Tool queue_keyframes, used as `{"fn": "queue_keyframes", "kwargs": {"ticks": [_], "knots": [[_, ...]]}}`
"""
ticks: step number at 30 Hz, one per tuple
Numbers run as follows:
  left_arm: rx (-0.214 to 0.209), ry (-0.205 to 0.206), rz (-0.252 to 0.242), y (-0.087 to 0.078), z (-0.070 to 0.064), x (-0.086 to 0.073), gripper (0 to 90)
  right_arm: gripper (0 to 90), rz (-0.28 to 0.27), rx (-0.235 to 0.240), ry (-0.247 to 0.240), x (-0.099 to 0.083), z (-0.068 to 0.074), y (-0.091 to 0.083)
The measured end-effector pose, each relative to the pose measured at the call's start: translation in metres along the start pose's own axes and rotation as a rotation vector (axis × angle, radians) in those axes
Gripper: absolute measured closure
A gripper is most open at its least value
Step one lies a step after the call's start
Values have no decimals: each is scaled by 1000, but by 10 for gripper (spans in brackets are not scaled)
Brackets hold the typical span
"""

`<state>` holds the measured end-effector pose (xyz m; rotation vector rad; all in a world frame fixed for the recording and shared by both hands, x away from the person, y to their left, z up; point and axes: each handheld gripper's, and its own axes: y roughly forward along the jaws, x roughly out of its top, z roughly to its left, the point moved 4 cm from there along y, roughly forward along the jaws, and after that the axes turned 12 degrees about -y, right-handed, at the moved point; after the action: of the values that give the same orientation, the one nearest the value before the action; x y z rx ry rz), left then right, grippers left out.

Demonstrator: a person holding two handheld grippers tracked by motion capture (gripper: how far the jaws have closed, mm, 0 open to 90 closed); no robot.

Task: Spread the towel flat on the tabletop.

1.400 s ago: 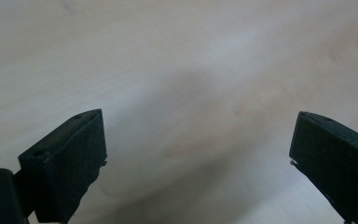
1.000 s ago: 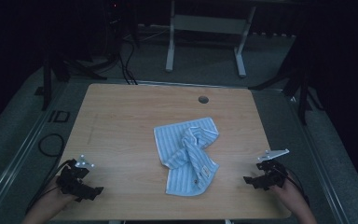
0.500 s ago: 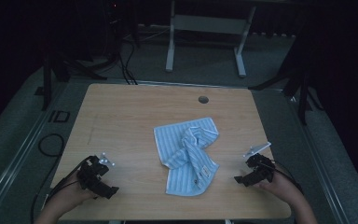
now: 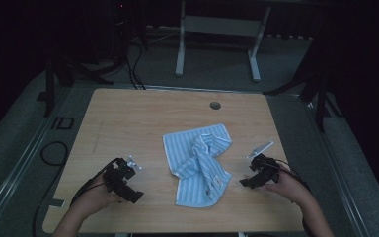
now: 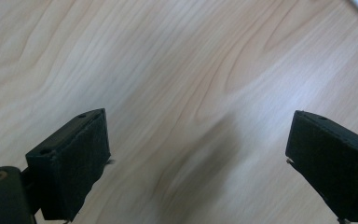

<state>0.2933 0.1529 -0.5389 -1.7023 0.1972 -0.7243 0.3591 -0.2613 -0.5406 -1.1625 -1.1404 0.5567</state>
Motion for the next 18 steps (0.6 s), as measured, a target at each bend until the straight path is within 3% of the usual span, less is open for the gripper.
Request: {"fn": "queue_keyframes", "kwargs": {"ticks": [10, 18], "knots": [[-31, 52, -2, 13, -24, 35, 69, 311, -18, 4, -53, 32, -5, 2], [-24, 50, -19, 22, -33, 59, 142, 344, -40, 23, -89, 64, -6, 3]]}}
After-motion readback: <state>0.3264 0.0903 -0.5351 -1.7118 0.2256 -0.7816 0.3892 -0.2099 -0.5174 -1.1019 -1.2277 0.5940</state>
